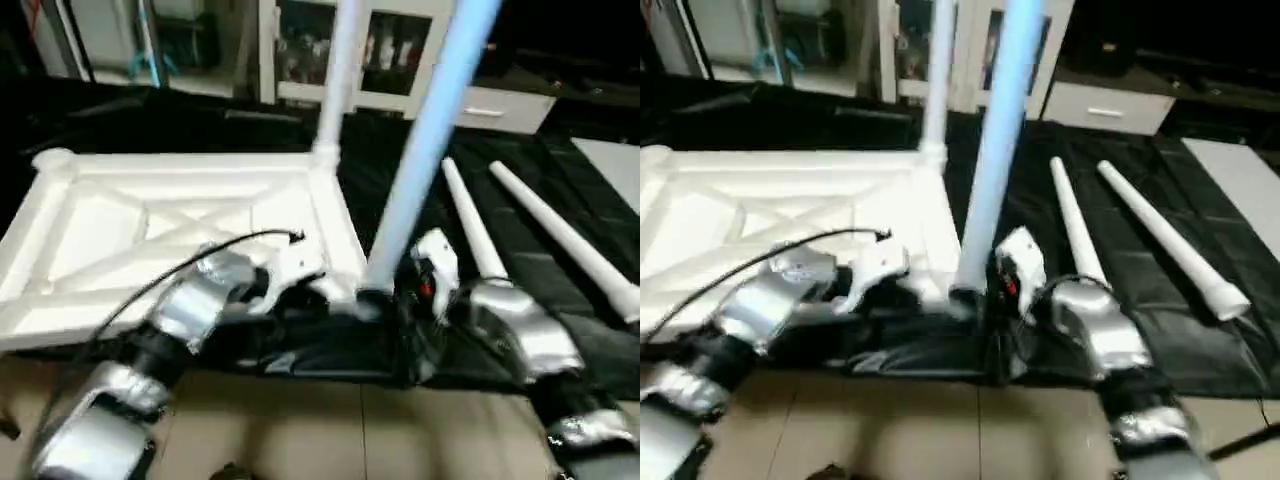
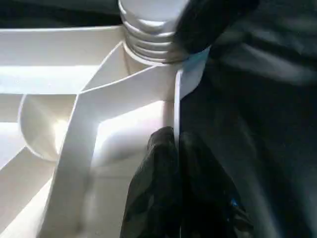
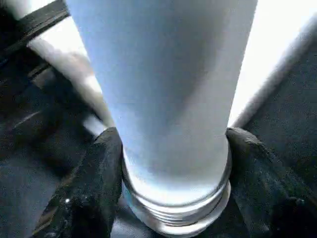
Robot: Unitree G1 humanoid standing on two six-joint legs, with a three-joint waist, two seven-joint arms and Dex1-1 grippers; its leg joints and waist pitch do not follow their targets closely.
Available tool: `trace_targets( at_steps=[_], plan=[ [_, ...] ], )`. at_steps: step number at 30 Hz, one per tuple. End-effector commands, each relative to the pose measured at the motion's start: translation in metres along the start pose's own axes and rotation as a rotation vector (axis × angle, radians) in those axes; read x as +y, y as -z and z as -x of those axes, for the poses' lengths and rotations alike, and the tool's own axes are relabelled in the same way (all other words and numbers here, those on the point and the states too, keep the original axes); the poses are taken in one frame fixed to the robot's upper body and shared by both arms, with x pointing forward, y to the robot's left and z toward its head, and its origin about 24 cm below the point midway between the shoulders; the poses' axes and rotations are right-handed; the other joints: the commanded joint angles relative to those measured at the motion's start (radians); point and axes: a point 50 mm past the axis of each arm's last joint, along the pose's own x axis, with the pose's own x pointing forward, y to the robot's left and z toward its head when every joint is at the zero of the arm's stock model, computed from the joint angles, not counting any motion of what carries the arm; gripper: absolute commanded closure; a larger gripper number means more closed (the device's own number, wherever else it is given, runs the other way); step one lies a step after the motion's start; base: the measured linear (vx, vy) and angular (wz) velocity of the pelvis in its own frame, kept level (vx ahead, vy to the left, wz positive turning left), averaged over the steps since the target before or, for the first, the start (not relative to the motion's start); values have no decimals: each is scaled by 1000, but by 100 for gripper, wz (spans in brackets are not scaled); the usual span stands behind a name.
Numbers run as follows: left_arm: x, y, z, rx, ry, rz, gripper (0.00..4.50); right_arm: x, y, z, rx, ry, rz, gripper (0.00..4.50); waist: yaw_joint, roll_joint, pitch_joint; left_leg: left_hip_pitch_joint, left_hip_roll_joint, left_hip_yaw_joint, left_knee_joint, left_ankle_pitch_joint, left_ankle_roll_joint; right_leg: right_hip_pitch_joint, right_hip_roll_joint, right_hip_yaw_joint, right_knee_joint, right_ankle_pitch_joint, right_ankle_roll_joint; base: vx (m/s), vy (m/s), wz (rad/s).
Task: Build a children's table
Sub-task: Rotate leg to tighten
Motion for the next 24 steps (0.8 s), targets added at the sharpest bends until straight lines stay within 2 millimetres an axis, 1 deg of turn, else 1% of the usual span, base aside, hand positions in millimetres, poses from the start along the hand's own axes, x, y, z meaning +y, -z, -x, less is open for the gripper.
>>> trace_targets(
  at_steps=[1, 2, 3, 4, 5, 6, 7, 8, 9, 10, 11, 12, 13, 14, 15, 16, 17, 18, 19, 20, 21, 22, 23, 24],
  plan=[
    [1, -5, -11, -31, -74, 30, 450, -14, 12, 3, 37, 204, -77, 179, -7, 5, -56, 30, 22, -28, -88, -453, -91, 16, -52, 19, -92, -438, -144, -55, 12, -8],
    [3, -7, -13, -41, -114, 44, 450, -15, 13, -1, 22, 264, -112, 180, -9, 5, -57, 28, 21, -32, -90, -453, -89, 20, -55, 16, -96, -450, -131, 0, 0, 0],
    [5, -11, -18, -60, -173, 73, 450, -15, 15, -6, 12, 362, -154, 180, -10, 7, -57, 27, 22, -31, -91, -453, -87, 16, -55, 18, -98, -444, -127, 0, 0, 0],
    [7, -15, -21, -76, -219, 104, 450, -14, 18, -11, 11, 447, -184, 180, -14, 8, -58, 31, 20, -30, -89, -459, -89, 9, -54, 18, -99, -434, -131, 0, 0, 0],
    [8, -18, -24, -84, -244, 111, 450, -14, 20, -14, 9, 502, -203, 180, -17, 8, -59, 32, 20, -30, -89, -465, -90, 8, -52, 18, -99, -432, -130, 0, 0, 0],
    [11, -21, -27, -88, -309, 114, 450, -9, 22, -21, -18, 602, -259, 180, -19, 6, -57, 34, 18, -28, -88, -477, -87, 3, -52, 19, -102, -439, -127, 0, 0, 0],
    [13, -23, -29, -87, -344, 111, 450, -6, 23, -25, -31, 655, -283, 180, -21, 6, -57, 34, 16, -28, -87, -480, -85, 1, -53, 19, -104, -448, -123, 0, 0, 0],
    [14, -25, -31, -86, -368, 109, 450, -4, 23, -27, -37, 690, -298, 180, -22, 9, -57, 39, 16, -28, -86, -489, -84, -3, -51, 19, -107, -459, -114, 0, 0, 0],
    [16, -27, -32, -89, -400, 107, 450, 0, 23, -31, -49, 716, -317, 180, -21, 11, -56, 39, 17, -28, -87, -500, -74, -3, -48, 19, -109, -445, -105, 0, 0, 0],
    [17, -30, -33, -99, -429, 104, 450, 6, 22, -37, -53, 736, -310, 180, -22, 11, -57, 39, 17, -27, -87, -500, -74, -6, -48, 20, -109, -436, -104, 0, 0, 0],
    [18, -30, -34, -102, -437, 103, 450, 8, 22, -39, -54, 740, -308, 180, -23, 11, -57, 38, 15, -26, -87, -499, -74, -7, -47, 20, -109, -432, -103, 0, 0, 0],
    [19, -33, -35, -111, -458, 102, 450, 14, 20, -45, -64, 742, -302, 180, -19, 12, -61, 37, 17, -26, -88, -481, -74, -3, -46, 21, -104, -396, -106, 0, 0, 0],
    [19, -34, -36, -113, -462, 102, 450, 15, 19, -46, -68, 741, -301, 180, -20, 10, -62, 33, 16, -25, -88, -466, -70, -2, -46, 23, -102, -370, -109, 0, 0, 0],
    [19, -36, -36, -116, -459, 90, 450, 19, 15, -50, -86, 723, -292, 180, -16, 5, -61, 31, 18, -22, -89, -443, -65, 1, -43, 23, -97, -321, -116, 0, 0, 0],
    [20, -38, -37, -121, -450, 72, 450, 22, 6, -54, -126, 686, -289, 180, -15, 7, -61, 27, 17, -21, -89, -434, -58, 4, -45, 24, -93, -305, -120, 0, 0, 0],
    [20, -38, -37, -125, -441, 57, 450, 22, 0, -56, -155, 663, -296, 180, -15, 5, -64, 22, 17, -21, -89, -410, -50, 11, -45, 24, -89, -281, -121, 0, 0, 0],
    [19, -37, -36, -122, -434, 57, 450, 21, -3, -56, -168, 657, -280, 180, -12, 6, -65, 22, 18, -20, -89, -393, -46, 12, -45, 24, -87, -261, -124, 0, 0, 0],
    [19, -36, -36, -118, -431, 58, 450, 21, -6, -56, -180, 661, -262, 180, -11, 7, -65, 21, 19, -17, -87, -361, -38, 13, -44, 25, -83, -216, -132, 0, 0, 0],
    [20, -34, -36, -113, -426, 51, 450, 20, -10, -55, -198, 646, -238, 180, -11, 6, -66, 19, 19, -17, -86, -347, -35, 14, -44, 26, -81, -201, -137, 0, 0, 0],
    [20, -33, -36, -110, -425, 46, 450, 20, -12, -55, -212, 638, -222, 145, -9, 9, -66, 19, 18, -15, -85, -334, -30, 16, -44, 25, -80, -186, -145, 0, 0, 0],
    [20, -31, -35, -107, -420, 45, 450, 20, -15, -54, -235, 622, -223, 124, -8, 6, -68, 18, 17, -13, -82, -308, -25, 19, -44, 26, -76, -159, -150, 0, 0, 0],
    [20, -29, -34, -106, -413, 43, 450, 17, -18, -51, -255, 615, -208, 108, -4, 6, -71, 16, 16, -11, -79, -276, -13, 23, -44, 26, -71, -120, -157, 0, 0, 0],
    [20, -28, -34, -106, -408, 43, 450, 16, -20, -48, -268, 616, -198, 108, -3, 7, -70, 13, 15, -11, -79, -258, -7, 27, -43, 26, -71, -99, -155, 0, 0, 0],
    [20, -26, -33, -103, -397, 45, 450, 13, -23, -45, -284, 603, -182, 101, -8, 6, -72, 5, 14, -13, -80, -223, 2, 34, -43, 25, -64, -65, -160, 0, 0, 0]
  ],
)
